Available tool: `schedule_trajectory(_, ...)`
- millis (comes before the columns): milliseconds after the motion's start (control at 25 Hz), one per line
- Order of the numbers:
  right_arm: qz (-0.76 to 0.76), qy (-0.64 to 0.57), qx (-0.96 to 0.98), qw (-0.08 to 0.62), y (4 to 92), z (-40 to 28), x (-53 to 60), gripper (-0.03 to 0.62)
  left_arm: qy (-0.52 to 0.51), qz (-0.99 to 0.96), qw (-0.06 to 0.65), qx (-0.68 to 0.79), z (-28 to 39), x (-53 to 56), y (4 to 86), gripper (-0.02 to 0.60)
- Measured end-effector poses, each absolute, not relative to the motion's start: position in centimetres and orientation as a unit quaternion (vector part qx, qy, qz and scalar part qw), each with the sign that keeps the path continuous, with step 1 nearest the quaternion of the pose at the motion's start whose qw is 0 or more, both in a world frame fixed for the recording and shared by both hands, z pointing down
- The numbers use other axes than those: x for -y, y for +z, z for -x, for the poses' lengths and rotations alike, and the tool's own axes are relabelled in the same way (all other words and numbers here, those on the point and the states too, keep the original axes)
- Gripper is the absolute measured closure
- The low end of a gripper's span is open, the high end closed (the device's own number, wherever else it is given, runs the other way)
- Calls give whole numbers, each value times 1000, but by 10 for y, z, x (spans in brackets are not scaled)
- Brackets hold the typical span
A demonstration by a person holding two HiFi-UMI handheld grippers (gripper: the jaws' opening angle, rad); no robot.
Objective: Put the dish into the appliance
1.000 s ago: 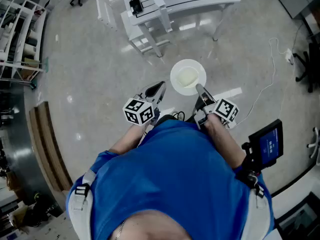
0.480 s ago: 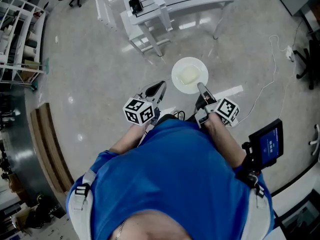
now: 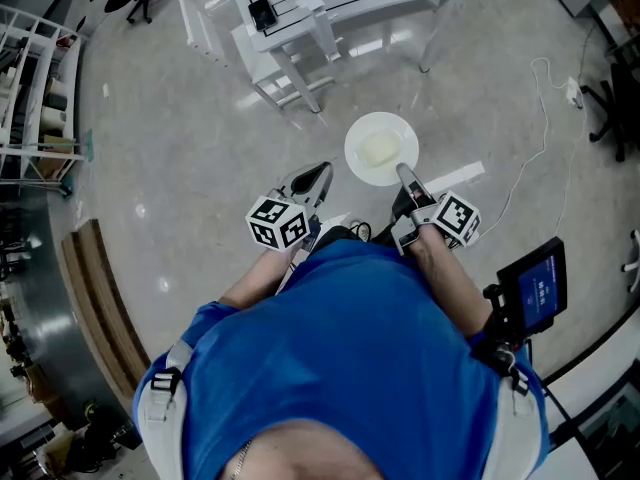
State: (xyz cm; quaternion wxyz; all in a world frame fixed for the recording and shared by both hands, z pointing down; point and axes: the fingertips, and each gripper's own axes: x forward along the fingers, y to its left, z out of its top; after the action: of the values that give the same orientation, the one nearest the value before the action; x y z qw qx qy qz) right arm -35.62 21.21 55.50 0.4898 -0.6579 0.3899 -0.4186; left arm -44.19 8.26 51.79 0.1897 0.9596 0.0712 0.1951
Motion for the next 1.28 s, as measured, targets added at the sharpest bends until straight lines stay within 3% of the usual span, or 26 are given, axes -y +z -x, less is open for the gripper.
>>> schedule_trajectory(520, 672, -401, -363, 506, 555, 329, -228, 583, 198, -957, 193, -93, 421, -90, 524, 575)
schedule_trajectory(920, 657, -411, -381, 504, 559, 274, -232, 583, 194, -961, 184, -74, 367, -99, 524, 575)
schedule_trajectory(1280, 638, -430, -394, 502, 558, 186, -246, 583, 203, -961, 182, -52, 278, -120, 515, 575)
